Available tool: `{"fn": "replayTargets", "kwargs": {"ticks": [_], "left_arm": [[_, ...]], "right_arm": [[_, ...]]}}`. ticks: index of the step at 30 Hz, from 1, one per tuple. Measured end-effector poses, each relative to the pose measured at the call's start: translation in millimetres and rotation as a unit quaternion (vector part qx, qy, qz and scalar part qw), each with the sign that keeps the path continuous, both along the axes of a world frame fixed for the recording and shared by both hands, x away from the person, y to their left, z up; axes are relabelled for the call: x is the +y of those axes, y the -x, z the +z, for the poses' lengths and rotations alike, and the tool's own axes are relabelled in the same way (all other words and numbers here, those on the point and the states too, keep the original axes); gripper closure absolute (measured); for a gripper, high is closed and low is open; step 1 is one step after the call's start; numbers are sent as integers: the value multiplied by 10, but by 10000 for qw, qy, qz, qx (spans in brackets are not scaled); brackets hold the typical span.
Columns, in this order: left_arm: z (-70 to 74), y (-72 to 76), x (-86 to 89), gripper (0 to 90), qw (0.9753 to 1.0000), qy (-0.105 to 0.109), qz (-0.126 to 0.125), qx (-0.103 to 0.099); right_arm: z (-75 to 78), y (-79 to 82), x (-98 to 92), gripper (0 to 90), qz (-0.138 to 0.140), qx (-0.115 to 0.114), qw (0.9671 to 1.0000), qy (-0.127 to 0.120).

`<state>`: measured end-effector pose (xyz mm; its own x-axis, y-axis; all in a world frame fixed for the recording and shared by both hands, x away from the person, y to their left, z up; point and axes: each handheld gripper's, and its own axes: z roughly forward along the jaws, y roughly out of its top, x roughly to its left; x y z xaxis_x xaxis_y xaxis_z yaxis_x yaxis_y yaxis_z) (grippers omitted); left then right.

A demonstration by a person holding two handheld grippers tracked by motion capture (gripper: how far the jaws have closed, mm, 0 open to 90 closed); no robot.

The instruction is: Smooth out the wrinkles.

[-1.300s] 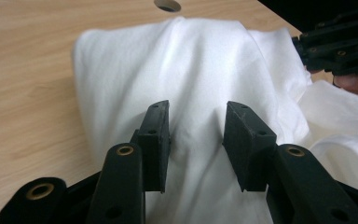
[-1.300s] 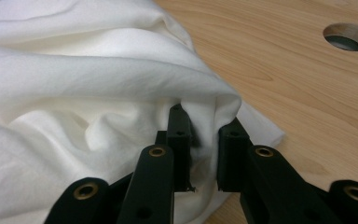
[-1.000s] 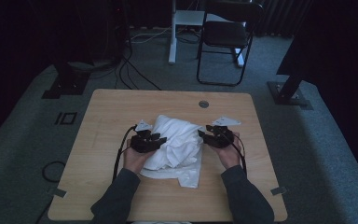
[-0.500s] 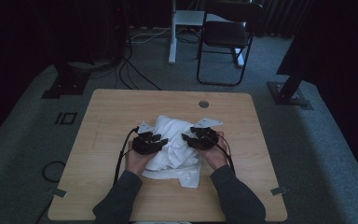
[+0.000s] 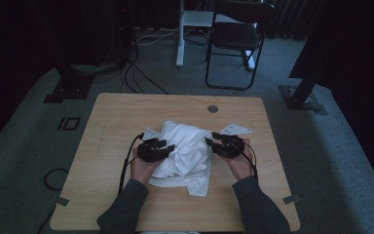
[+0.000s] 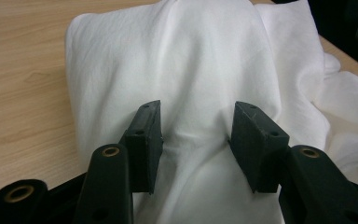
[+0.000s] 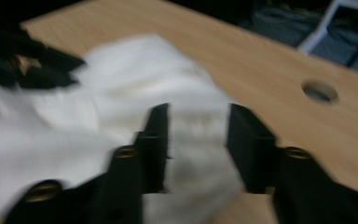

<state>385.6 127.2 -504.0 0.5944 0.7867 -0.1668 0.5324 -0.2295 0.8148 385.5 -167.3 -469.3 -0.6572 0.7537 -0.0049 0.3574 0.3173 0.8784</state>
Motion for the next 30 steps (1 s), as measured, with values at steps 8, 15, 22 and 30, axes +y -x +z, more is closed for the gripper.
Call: {"fn": "replayTargets", "kwargs": {"ticks": [8,15,22,30], "left_arm": [[-15,7,-30,537,9999,-98,18,-38],[-29,10,-46,539,9999,-96,87,-50],[-41,12,-43,538,10000,-53,27,-64],[-36,8,-40,536,10000,-36,32,-35]], "right_arm": [[-128,-367,395,506,-106,378,9991,151],[-148,-215,293,899,-42,457,9986,278],[5,25,-10,897,-52,162,9997,164],[-139,22,-32,896,-122,459,9980,429]]}}
